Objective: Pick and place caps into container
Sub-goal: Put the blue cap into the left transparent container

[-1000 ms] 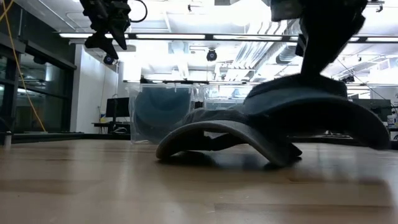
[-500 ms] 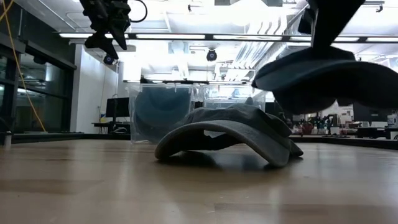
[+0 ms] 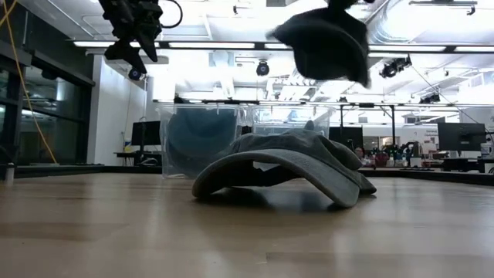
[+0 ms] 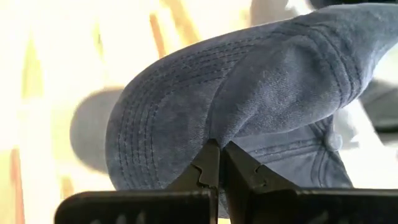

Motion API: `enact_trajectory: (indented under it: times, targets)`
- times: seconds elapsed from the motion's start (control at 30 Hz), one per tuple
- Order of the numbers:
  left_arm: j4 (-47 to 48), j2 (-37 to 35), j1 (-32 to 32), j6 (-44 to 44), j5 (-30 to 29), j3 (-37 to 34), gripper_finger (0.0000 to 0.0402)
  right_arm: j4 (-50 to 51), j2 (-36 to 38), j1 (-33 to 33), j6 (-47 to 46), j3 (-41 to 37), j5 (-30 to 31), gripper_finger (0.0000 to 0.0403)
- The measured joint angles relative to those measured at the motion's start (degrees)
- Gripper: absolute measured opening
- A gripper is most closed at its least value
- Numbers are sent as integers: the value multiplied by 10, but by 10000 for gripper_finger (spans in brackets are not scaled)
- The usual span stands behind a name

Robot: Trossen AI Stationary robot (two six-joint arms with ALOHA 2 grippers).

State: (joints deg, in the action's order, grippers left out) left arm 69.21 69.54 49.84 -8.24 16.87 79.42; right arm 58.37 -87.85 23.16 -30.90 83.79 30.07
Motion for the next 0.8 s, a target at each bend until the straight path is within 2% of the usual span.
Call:
enact_trajectory:
  times: [0.2, 0.27, 0.37, 0.53, 0.67, 0.8]
  targets:
    - [0, 0, 0, -11, 6, 0, 229, -101, 87, -25, 51, -62, 54, 0]
    - [0, 0, 0, -12, 6, 0, 229, -161, 127, -33, 76, -101, 73, 0]
    - [-2, 0, 0, -17, 6, 0, 229, -308, 194, -50, 121, -183, 76, 0]
    - [-33, 0, 0, -21, 35, 0, 229, -586, 282, -101, 175, -336, 32, 0]
    - [-113, 0, 0, -33, 109, 0, 229, -788, 323, -160, 194, -423, -16, 0]
    - [-197, 0, 0, -71, 183, 0, 229, -930, 332, -234, 188, -472, -100, 0]
